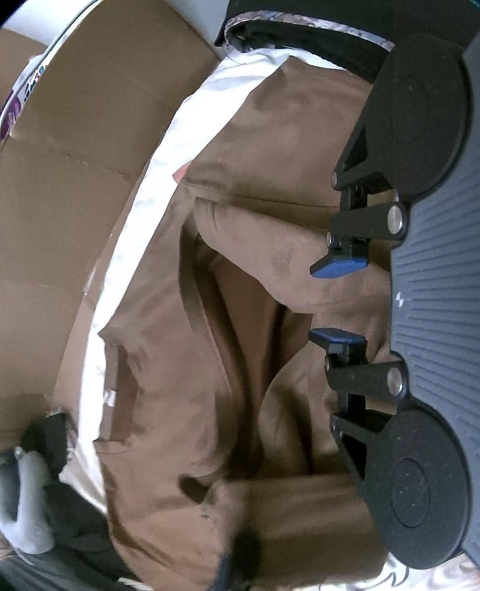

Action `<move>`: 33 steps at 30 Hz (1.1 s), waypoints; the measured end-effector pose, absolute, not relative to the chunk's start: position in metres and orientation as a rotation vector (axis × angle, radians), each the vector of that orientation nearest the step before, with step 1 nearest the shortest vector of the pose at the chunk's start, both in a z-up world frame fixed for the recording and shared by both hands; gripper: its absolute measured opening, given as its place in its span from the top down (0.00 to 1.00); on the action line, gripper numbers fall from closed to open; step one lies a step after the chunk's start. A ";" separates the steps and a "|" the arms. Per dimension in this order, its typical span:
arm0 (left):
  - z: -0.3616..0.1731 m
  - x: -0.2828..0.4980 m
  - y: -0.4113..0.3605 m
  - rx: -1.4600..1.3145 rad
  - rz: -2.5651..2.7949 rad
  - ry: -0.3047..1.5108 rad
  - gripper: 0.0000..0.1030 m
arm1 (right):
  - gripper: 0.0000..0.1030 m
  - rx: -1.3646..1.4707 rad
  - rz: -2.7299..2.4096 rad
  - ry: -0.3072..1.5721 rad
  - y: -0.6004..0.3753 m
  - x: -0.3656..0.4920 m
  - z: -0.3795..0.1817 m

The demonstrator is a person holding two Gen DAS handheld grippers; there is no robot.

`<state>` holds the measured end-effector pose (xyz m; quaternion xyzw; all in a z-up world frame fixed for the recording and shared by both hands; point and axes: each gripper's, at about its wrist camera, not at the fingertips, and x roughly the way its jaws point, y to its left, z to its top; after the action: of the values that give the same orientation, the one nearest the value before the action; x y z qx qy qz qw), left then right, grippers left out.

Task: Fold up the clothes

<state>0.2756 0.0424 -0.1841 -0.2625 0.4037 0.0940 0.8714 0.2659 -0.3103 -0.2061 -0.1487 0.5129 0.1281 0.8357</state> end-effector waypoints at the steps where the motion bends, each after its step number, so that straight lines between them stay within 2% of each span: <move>1: -0.184 0.273 0.045 -0.561 0.204 0.841 0.93 | 0.63 -0.321 0.271 1.089 -0.310 0.268 -0.208; 7: -0.191 0.261 0.056 -0.599 0.238 0.850 0.93 | 0.59 -0.422 0.306 1.054 -0.297 0.271 -0.214; 13: -0.196 0.253 0.058 -0.614 0.252 0.849 0.93 | 0.60 -0.533 0.311 1.067 -0.297 0.271 -0.225; 14: -0.196 0.252 0.058 -0.614 0.253 0.849 0.93 | 0.62 -0.542 0.308 1.069 -0.298 0.270 -0.225; 16: -0.195 0.251 0.058 -0.613 0.255 0.846 0.93 | 0.80 -0.561 0.303 1.073 -0.301 0.268 -0.226; 17: -0.194 0.251 0.058 -0.610 0.255 0.845 0.94 | 0.92 -0.565 0.300 1.075 -0.302 0.267 -0.226; 18: -0.193 0.250 0.058 -0.607 0.255 0.844 0.94 | 0.95 -0.557 0.294 1.071 -0.304 0.266 -0.223; 33: -0.133 0.188 0.078 -0.671 0.366 0.750 0.95 | 0.98 -0.134 0.129 1.033 -0.361 0.226 -0.145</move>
<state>0.1883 0.0782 -0.1328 -0.3196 0.3573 0.1743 0.8601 0.2260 -0.3606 -0.1455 -0.0640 0.4929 0.0618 0.8655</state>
